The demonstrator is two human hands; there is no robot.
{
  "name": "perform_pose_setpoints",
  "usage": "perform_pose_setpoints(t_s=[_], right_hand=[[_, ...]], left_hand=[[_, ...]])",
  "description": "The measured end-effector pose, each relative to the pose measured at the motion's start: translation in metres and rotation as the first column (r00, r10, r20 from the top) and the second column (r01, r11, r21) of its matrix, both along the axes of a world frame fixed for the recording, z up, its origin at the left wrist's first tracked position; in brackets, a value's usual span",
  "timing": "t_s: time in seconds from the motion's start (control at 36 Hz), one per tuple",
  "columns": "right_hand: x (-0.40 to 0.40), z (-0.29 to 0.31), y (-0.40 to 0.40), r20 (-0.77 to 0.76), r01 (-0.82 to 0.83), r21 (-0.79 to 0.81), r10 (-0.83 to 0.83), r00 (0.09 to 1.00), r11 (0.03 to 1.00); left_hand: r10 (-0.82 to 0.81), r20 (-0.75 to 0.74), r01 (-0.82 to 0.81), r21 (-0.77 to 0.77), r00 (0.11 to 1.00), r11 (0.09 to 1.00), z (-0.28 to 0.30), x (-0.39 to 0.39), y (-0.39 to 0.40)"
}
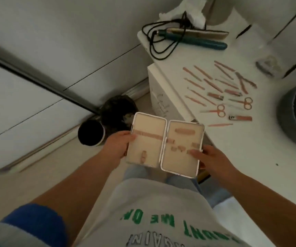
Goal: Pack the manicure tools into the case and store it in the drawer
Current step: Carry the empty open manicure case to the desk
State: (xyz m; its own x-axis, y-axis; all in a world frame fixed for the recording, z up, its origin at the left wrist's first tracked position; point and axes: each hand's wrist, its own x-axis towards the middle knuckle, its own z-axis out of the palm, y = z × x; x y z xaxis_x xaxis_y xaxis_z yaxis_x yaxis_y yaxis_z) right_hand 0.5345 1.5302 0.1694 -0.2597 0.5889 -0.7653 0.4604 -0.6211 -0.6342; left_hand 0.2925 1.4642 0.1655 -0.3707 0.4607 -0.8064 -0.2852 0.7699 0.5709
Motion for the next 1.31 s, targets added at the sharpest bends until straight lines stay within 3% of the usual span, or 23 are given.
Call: perform_pose_setpoints(t_s=[0.11, 0.31, 0.5, 0.58, 0.75, 0.97, 1.03, 1.11, 1.31], right_hand=[[0.011, -0.012, 0.02, 0.056, -0.169, 0.032, 0.167, 0.984, 0.985], [0.008, -0.068, 0.023, 0.121, -0.372, 0.039, 0.365, 0.923, 0.927], [0.001, -0.124, 0.02, 0.143, -0.646, 0.139, 0.63, 0.763, 0.751], [0.008, -0.126, 0.022, 0.137, -0.663, 0.237, 0.651, 0.747, 0.71], [0.038, -0.118, 0.033, 0.168, -0.659, 0.541, 0.7, 0.694, 0.523], [0.143, -0.121, 0.007, 0.113, -0.551, 0.777, 0.794, 0.598, 0.304], [0.174, -0.115, 0.005, 0.062, -0.508, 0.797, 0.793, 0.606, 0.326], [0.219, -0.103, 0.007, -0.042, -0.453, 0.772, 0.746, 0.664, 0.446], [0.302, -0.084, 0.021, -0.015, -0.418, 0.758, 0.654, 0.757, 0.501]], left_hand=[[0.062, 0.048, -0.061, -0.019, 0.997, 0.998, -0.017, 0.026, -0.021], [0.129, -0.08, -0.129, 0.008, 0.988, 0.992, -0.074, 0.048, -0.039], [0.39, -0.109, -0.38, 0.104, 0.914, 0.919, -0.151, 0.068, -0.074], [0.488, -0.066, -0.473, 0.167, 0.87, 0.865, -0.173, 0.087, -0.086], [0.62, -0.018, -0.562, 0.401, 0.785, 0.723, -0.201, 0.143, -0.096], [0.741, -0.08, -0.493, 0.698, 0.667, 0.519, -0.215, 0.257, -0.122], [0.753, -0.059, -0.479, 0.738, 0.655, 0.475, -0.207, 0.288, -0.126], [0.743, -0.051, -0.469, 0.747, 0.667, 0.472, -0.183, 0.334, -0.129], [0.581, -0.216, -0.226, 0.774, 0.784, 0.592, -0.124, 0.384, -0.111]])
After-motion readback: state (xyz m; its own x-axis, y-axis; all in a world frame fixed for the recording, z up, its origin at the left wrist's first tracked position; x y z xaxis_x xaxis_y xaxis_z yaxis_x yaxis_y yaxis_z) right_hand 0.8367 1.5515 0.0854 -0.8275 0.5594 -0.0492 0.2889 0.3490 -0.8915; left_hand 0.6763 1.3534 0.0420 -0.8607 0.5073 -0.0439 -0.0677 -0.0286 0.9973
